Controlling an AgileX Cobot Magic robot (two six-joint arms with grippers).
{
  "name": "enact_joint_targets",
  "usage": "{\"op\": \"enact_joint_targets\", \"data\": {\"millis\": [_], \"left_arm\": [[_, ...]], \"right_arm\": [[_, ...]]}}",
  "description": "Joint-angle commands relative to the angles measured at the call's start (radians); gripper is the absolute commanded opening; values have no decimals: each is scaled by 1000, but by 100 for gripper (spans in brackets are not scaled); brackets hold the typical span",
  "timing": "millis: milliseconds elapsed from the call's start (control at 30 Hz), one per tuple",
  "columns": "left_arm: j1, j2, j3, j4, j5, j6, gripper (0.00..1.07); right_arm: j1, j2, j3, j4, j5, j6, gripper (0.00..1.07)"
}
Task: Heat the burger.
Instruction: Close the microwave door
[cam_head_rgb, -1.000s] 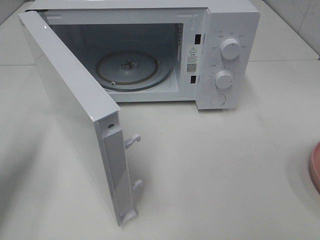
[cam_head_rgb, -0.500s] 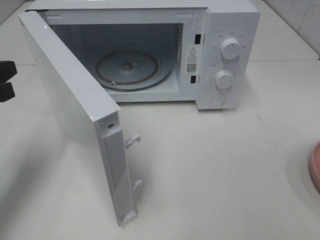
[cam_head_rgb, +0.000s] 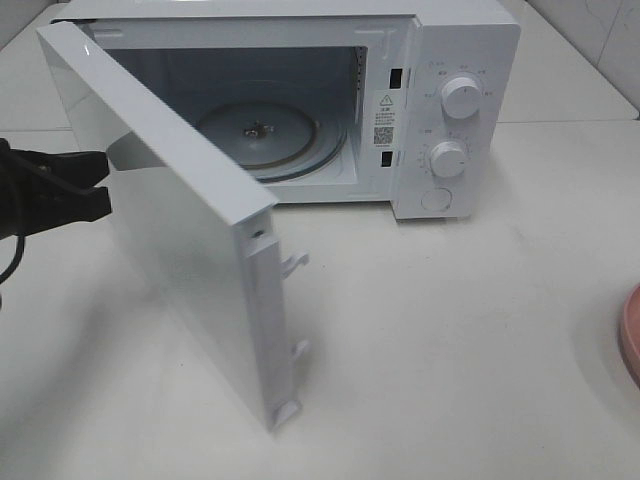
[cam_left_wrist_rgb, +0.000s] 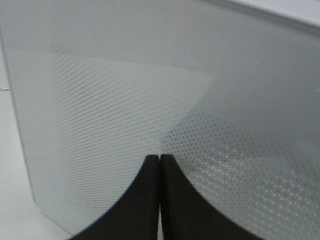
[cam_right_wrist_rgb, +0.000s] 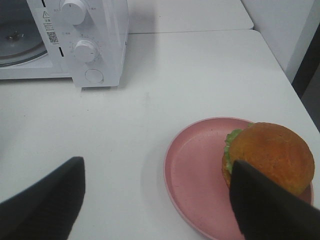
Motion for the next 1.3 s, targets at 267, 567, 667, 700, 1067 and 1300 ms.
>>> {"op": "enact_joint_targets", "data": {"millis": [267, 567, 667, 700, 1067, 1300], "left_arm": [[-115, 91, -123, -71, -20, 23, 0], [-219, 174, -235, -163, 15, 74, 0], [-247, 200, -274, -191, 34, 96, 0], [-262, 220, -301, -202, 36, 100, 0], [-295, 309, -452, -217, 98, 100, 0], [-299, 350, -518, -219, 109, 96, 0]], "right_arm": [[-8, -26, 1, 2, -7, -16, 76], [-8, -26, 1, 2, -7, -16, 76], [-8, -26, 1, 2, -7, -16, 76], [-8, -26, 1, 2, -7, -16, 76], [-8, -26, 1, 2, -7, -16, 76], [-8, -26, 1, 2, -7, -16, 76]]}}
